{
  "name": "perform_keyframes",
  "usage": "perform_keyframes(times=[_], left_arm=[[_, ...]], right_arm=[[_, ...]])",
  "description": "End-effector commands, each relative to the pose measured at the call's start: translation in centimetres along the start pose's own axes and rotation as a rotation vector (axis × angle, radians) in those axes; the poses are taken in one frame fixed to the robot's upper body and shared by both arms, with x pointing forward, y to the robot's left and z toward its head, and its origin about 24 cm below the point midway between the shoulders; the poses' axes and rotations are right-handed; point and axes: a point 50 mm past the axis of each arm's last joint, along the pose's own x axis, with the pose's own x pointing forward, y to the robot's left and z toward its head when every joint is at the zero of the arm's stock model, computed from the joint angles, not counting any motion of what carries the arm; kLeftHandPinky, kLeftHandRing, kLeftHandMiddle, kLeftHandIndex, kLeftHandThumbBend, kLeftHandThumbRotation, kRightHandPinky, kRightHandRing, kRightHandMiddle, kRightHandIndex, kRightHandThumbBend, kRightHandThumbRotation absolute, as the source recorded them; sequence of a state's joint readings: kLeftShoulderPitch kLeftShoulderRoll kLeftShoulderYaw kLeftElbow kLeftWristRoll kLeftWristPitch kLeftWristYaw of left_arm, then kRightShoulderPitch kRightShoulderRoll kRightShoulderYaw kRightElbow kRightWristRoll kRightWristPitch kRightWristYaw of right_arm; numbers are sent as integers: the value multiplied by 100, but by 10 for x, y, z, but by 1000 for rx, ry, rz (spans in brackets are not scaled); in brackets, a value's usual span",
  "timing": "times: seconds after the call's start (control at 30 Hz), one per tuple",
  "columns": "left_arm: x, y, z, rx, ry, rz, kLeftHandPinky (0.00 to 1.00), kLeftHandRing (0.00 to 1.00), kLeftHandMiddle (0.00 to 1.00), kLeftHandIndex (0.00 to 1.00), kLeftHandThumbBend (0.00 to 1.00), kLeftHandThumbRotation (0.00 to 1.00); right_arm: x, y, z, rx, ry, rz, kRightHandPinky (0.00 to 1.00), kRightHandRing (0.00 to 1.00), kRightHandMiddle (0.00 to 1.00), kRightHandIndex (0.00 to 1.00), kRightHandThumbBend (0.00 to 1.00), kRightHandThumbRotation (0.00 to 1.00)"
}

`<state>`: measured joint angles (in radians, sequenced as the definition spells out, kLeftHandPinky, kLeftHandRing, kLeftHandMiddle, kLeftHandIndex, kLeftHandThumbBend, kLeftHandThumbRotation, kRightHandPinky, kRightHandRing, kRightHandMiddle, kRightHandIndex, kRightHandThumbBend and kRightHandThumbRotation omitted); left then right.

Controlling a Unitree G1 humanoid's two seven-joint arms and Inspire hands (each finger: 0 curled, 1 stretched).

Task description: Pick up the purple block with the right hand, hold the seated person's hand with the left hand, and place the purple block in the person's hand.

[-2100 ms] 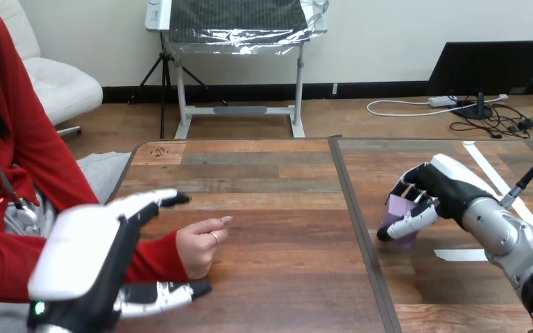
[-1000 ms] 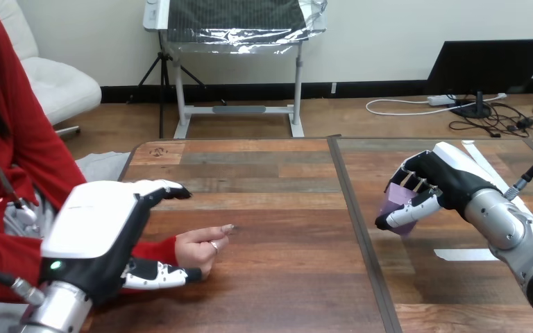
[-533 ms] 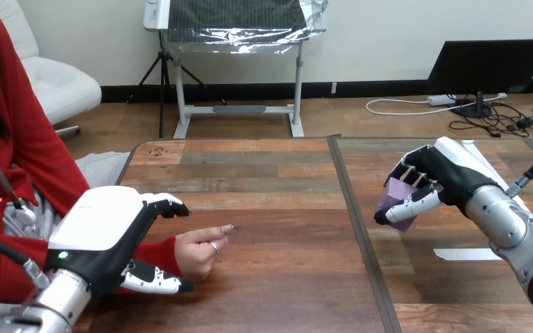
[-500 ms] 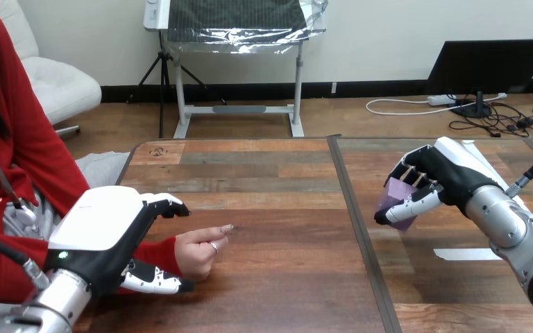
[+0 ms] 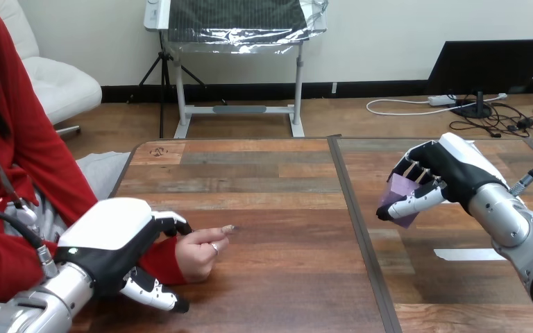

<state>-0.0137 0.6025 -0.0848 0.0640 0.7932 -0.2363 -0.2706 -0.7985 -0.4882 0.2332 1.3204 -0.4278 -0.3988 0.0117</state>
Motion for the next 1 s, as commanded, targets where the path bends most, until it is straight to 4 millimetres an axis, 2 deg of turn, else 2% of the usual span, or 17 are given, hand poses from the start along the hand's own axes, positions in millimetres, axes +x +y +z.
perform_keyframes(times=[0.0, 0.97], left_arm=[[12, 13, -3, 62, -6, -3, 71, 76, 77, 76, 100, 32], [34, 3, -18, 115, 87, -77, 75, 78, 78, 76, 97, 25]], right_arm=[[4, -29, 15, 20, -68, -101, 40, 42, 46, 49, 83, 0], [3, -30, 15, 11, -68, -104, 40, 42, 46, 49, 83, 0]])
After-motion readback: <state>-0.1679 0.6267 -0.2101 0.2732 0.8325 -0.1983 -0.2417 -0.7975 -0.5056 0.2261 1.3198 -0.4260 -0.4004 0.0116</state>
